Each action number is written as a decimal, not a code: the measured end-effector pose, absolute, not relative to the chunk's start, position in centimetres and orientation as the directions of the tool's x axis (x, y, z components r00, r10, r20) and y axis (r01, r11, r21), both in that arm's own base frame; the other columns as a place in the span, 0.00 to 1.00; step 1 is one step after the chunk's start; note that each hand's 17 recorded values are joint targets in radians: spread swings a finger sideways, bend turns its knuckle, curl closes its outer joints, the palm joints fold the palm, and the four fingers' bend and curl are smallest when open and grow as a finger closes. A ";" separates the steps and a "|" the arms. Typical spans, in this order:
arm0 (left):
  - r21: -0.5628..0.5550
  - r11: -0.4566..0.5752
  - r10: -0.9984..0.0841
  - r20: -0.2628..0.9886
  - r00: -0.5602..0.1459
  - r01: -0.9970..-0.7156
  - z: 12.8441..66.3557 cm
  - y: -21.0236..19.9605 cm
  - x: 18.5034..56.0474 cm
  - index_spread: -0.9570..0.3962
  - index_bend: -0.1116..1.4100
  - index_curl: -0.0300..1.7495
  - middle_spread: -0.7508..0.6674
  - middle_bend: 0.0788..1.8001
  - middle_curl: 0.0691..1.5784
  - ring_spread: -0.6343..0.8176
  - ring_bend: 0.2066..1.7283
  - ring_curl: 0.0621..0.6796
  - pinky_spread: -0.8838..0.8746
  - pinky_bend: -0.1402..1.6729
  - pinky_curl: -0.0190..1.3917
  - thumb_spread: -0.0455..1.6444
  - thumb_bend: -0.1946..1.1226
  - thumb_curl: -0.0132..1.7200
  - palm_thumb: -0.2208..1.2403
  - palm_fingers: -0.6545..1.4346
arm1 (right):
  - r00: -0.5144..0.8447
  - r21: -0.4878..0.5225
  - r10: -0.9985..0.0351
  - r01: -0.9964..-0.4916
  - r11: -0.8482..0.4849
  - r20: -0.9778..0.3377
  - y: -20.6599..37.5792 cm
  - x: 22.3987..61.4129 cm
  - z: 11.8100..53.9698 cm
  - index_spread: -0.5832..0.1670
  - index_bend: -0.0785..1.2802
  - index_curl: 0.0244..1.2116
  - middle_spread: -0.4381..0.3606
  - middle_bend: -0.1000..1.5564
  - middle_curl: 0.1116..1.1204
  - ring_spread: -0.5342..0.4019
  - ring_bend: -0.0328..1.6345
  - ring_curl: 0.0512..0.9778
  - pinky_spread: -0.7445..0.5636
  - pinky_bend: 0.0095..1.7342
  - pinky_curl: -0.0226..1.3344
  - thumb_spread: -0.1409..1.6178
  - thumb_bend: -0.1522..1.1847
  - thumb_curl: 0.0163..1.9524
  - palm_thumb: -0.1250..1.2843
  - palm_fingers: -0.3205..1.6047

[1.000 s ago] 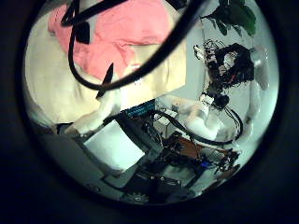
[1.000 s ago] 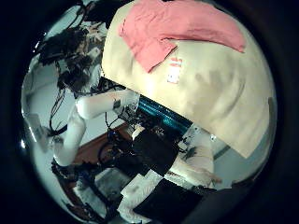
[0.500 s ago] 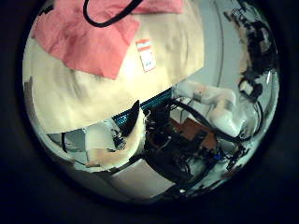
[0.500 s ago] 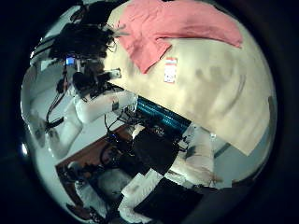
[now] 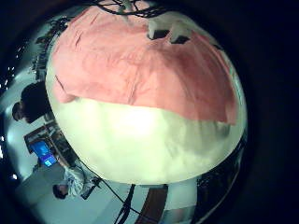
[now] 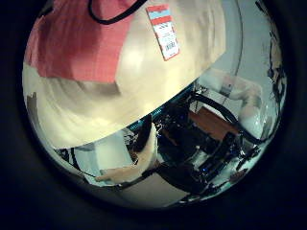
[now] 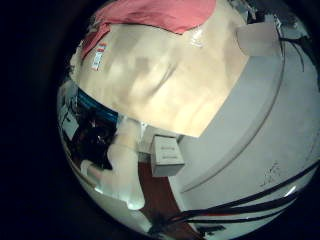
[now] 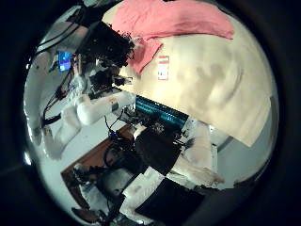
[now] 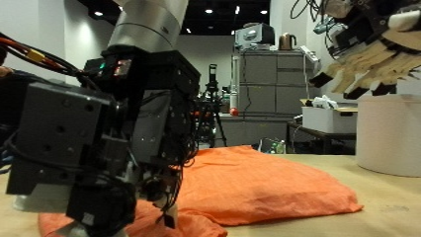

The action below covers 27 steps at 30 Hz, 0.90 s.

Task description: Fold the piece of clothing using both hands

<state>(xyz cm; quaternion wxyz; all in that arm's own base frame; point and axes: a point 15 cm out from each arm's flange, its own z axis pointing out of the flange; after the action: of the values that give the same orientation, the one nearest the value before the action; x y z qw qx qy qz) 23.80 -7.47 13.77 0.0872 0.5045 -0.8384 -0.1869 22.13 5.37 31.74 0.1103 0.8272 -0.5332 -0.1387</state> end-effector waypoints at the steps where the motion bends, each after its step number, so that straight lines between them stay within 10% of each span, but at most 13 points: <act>1: 0.411 0.419 -0.877 -0.049 -0.478 -0.810 13.6 -7.3 23.8 0.78 0.17 0.19 0.72 0.08 0.18 0.75 0.17 0.25 0.75 0.24 0.22 0.60 0.13 0.18 0.34 0.34 | 0.393 0.333 -0.913 -0.851 -0.407 -0.112 5.4 22.1 31.7 0.35 0.19 0.25 0.65 0.21 0.26 0.81 0.28 0.17 0.84 0.11 0.21 0.76 0.10 0.11 0.31 0.38; 11: 0.482 0.397 -0.855 -0.116 -0.506 -0.781 12.4 -6.8 23.7 0.76 0.25 0.22 0.58 0.20 0.22 0.70 0.12 0.20 0.72 0.16 0.19 0.58 0.13 0.19 0.35 0.46 | 0.388 0.343 -0.918 -0.853 -0.393 -0.088 4.2 21.4 32.3 0.36 0.19 0.25 0.66 0.21 0.25 0.80 0.26 0.16 0.83 0.11 0.21 0.76 0.10 0.11 0.31 0.38; 17: 0.498 0.390 -0.844 -0.143 -0.517 -0.775 12.4 -6.8 24.1 0.65 0.34 0.27 0.42 0.40 0.31 0.51 0.18 0.24 0.64 0.14 0.14 0.60 0.17 0.21 0.47 0.56 | 0.364 0.346 -0.927 -0.862 -0.371 -0.088 3.4 21.4 32.4 0.36 0.19 0.25 0.68 0.21 0.25 0.81 0.24 0.15 0.83 0.11 0.21 0.76 0.10 0.11 0.31 0.38; 27: 0.501 0.375 -0.854 -0.141 -0.500 -0.780 12.4 -6.4 24.5 0.48 0.34 0.32 0.24 0.45 0.37 0.20 0.36 0.37 0.38 0.28 0.16 0.66 0.21 0.28 0.67 0.72 | 0.349 0.360 -0.935 -0.866 -0.346 -0.060 2.1 20.9 32.8 0.37 0.19 0.26 0.71 0.20 0.25 0.80 0.22 0.14 0.82 0.11 0.21 0.76 0.10 0.10 0.30 0.38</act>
<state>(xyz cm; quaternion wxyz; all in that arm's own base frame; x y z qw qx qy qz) 24.53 -6.35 12.38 0.0710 0.4948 -0.8260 -0.2605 20.88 2.05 32.79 0.1340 0.8102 -0.5560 -0.1287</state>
